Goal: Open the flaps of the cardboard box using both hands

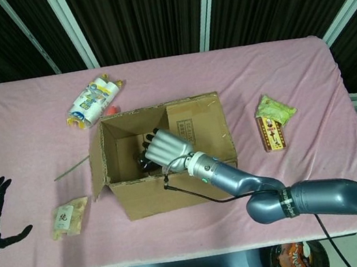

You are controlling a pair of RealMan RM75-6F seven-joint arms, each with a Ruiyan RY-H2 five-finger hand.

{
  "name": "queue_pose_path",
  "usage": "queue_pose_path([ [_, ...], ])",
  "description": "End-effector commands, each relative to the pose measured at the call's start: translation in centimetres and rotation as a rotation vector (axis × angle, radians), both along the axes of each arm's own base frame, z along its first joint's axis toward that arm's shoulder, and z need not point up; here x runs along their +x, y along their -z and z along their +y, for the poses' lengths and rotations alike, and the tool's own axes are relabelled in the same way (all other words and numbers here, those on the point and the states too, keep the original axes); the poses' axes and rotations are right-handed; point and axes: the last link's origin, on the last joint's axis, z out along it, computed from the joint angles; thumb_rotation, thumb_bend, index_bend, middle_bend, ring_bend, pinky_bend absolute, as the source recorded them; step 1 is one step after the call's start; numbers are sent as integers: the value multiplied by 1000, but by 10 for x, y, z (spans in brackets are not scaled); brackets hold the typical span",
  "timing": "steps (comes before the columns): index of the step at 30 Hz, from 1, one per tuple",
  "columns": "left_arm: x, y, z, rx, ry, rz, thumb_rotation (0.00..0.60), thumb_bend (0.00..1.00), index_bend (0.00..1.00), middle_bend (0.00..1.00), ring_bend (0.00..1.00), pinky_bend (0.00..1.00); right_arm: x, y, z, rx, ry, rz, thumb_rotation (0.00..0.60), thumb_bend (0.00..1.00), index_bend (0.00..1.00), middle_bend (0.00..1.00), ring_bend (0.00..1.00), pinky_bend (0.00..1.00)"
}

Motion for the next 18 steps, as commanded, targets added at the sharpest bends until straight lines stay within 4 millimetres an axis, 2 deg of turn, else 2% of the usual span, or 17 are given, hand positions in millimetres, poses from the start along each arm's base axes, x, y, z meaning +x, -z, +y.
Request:
queue_pose_path([
  [1,0,0,0,-1,-2,-2,600,111,0,0,0,0,2,6,-5,14,18,8,600,949,438,335,276,346],
  [9,0,-1,2,-9,-12,-18,600,112,0,0,0,0,-6,17,-13,19,37,137,600,947,455,419,305,346],
  [18,1,-2,2,-7,-11,-22,600,112,0,0,0,0,-6,7,-8,-74,-95,282,600,945,486,472,303,343],
])
